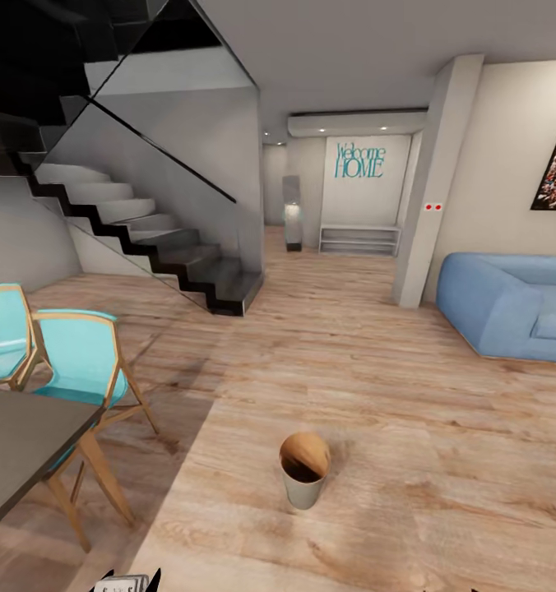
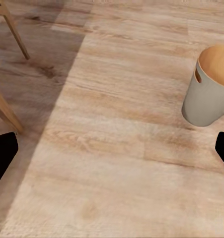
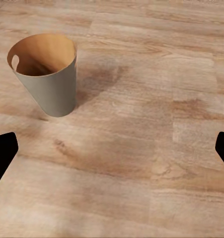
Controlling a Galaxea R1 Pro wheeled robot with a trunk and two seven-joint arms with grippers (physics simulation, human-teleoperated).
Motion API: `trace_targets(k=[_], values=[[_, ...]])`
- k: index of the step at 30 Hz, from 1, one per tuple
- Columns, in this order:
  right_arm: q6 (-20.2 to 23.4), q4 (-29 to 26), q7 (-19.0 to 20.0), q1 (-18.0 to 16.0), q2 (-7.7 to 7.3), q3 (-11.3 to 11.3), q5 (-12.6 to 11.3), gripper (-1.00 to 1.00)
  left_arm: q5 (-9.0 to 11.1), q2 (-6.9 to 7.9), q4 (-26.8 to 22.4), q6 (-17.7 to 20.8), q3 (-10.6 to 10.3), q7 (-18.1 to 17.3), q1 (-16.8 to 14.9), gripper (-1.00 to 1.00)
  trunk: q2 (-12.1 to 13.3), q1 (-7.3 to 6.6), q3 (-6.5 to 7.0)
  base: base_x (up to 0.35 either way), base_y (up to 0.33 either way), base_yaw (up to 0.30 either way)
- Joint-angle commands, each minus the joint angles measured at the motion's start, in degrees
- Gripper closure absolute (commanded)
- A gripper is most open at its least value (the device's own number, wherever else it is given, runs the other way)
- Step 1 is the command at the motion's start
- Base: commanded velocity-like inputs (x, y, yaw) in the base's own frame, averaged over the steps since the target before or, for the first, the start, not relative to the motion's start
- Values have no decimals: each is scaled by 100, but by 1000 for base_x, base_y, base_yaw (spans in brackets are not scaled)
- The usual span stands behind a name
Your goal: Put the three can of soda from the living room inside the tash can in the kitchen.
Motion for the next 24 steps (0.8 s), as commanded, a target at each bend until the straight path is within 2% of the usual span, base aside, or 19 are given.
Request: trace_targets(k=[1, 10, 24], values=[[-3, -3, 47, 1, 1, -7, -49, -100, 16, -2, -3, -5, 12, -39, 0, -100, -2, 3, -3, 229, 0, 0], [-4, -3, 46, 1, 1, -1, -49, -100, 12, -2, -3, -5, 12, -31, 0, -100, -2, 3, -3, 236, 0, 0], [-3, -3, 46, 1, 1, 24, -50, -100, 14, -2, 5, -3, 12, -23, 1, -100, -2, 3, -3, 300, -20, 0]])
